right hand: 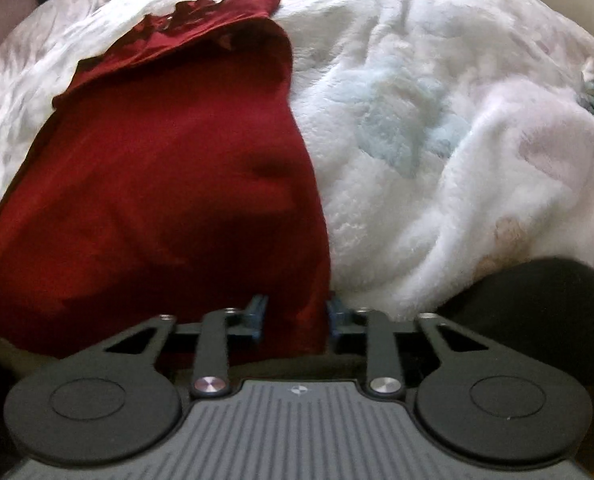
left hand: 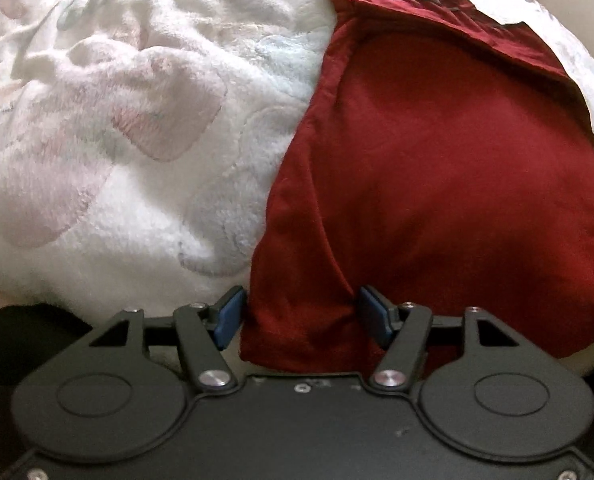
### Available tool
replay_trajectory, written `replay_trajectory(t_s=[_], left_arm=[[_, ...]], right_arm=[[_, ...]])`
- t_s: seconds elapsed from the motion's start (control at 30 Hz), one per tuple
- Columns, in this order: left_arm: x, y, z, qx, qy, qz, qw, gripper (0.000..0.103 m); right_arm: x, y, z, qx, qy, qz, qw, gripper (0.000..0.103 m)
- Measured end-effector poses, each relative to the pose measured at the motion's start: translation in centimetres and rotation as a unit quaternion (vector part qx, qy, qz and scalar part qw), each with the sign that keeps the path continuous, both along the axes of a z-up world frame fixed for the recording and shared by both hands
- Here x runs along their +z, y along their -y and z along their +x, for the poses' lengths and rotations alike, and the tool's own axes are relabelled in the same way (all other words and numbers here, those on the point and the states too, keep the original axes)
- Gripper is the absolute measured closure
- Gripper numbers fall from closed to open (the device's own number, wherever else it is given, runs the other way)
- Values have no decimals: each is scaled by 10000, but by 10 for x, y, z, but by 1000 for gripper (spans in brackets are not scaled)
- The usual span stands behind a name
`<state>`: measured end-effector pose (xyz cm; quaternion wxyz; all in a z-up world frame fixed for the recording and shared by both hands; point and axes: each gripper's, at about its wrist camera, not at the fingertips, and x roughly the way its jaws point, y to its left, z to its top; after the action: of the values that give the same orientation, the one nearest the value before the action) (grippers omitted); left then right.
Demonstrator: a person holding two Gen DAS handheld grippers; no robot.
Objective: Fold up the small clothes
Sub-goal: 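Grasp the hem of the folded strip with both tools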
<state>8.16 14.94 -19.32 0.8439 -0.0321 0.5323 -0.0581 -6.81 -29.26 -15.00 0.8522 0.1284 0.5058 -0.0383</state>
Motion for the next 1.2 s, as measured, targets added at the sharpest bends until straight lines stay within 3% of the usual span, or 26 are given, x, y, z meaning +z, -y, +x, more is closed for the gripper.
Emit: replay_trajectory(t_s=[0.07, 0.17, 0.27, 0.33, 0.43, 0.73, 1.0, 1.13, 1.2], left_arm=[[0, 0, 2, -71, 69, 8, 10000, 38], [5, -8, -2, -6, 148, -219, 9997, 47], [21, -16, -9, -129, 349, -535, 9979, 101], [35, -28, -13, -189, 445, -990, 9939, 101], [54, -33, -15, -199, 596, -733, 9953, 101], [99, -50, -52, 29, 819, -530, 9952, 100], [89, -40, -99, 183, 202, -282, 9992, 99], [78, -23, -88, 73, 172, 2, 9998, 100], [79, -12, -69, -148, 344, 167, 9992, 100]], right_arm=[[-1, 1, 0, -107, -70, 65, 9999, 90], [2, 8, -3, -314, -55, 238, 9992, 96], [14, 7, -8, -292, -15, 203, 9994, 97], [23, 5, -7, -144, 37, 88, 9999, 98], [37, 7, -4, 108, 103, -63, 9999, 99], [70, 28, -26, 371, 44, -196, 9991, 99], [58, 19, -63, 385, -527, -59, 9979, 99], [53, 13, -48, 249, -419, -97, 9988, 99], [57, 8, -33, 285, -164, -166, 9993, 99]])
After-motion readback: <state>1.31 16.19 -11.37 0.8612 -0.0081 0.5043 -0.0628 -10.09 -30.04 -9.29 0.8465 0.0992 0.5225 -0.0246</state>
